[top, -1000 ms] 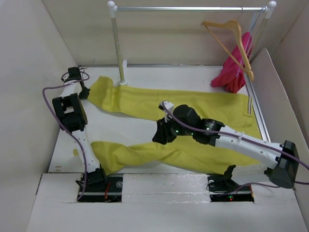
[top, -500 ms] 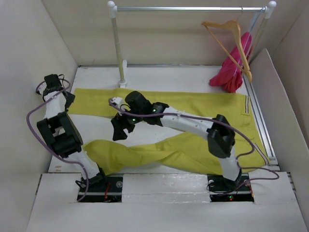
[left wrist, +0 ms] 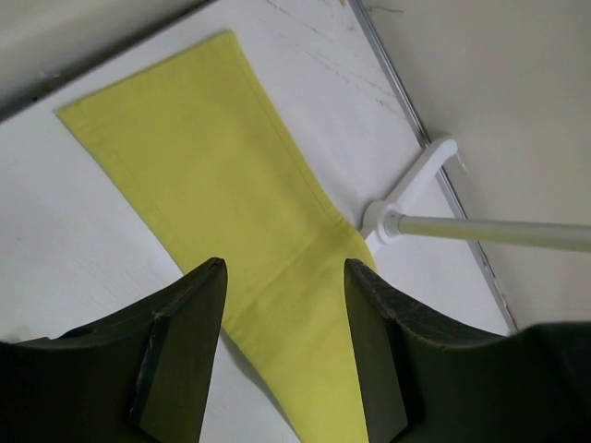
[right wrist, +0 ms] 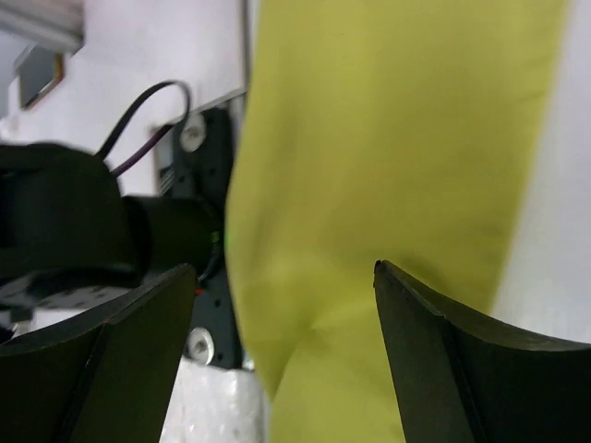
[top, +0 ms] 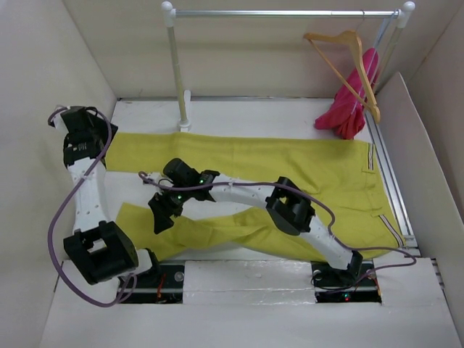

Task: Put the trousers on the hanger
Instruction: Flatten out the trousers at the center of the board.

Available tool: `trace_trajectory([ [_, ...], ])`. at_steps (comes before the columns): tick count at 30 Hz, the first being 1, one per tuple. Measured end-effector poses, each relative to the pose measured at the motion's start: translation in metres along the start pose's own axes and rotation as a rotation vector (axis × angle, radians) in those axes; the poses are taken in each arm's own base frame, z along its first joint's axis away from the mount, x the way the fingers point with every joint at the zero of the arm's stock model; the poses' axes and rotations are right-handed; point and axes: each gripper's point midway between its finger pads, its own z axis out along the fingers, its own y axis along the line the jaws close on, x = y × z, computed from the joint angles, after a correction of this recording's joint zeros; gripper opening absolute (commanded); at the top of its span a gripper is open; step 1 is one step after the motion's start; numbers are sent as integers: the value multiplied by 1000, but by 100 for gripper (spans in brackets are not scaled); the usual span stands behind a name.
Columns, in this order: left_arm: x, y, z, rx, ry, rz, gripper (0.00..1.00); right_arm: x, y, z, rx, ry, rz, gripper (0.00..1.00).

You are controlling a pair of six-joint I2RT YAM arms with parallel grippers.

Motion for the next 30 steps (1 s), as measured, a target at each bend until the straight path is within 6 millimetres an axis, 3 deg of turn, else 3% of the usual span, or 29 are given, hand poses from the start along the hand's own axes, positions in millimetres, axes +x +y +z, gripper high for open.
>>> trace_trajectory([
  [4, 20, -14, -9, 41, 31, 36, 49, -5, -31, -5, 109, -50, 30, 83],
  [7, 29, -18, -26, 73, 36, 61, 49, -12, -67, -22, 247, -99, 59, 83],
  [11, 34, -24, -48, 121, 17, 88, 48, -18, -102, -40, 387, -133, 87, 83],
  [15, 44, -22, -55, 137, 26, 111, 48, -14, -105, -28, 388, -119, 98, 81],
  [18, 50, -16, -51, 124, 40, 121, 48, 2, -85, -2, 305, -82, 99, 79],
  [21, 56, -11, -48, 114, 53, 123, 48, 14, -49, 22, 195, -50, 93, 65],
  [22, 57, -10, -48, 115, 55, 124, 48, 18, -40, 28, 166, -41, 93, 37],
  [23, 58, -10, -47, 113, 59, 124, 47, 22, -32, 34, 143, -34, 88, 17],
  [24, 59, -9, -47, 114, 62, 125, 47, 25, -26, 38, 129, -31, 91, 5],
  [27, 59, -10, -47, 120, 62, 129, 47, 27, -26, 40, 133, -35, 107, 0],
  [30, 58, -12, -47, 129, 59, 134, 46, 6, -43, 19, 199, -88, 108, 0],
])
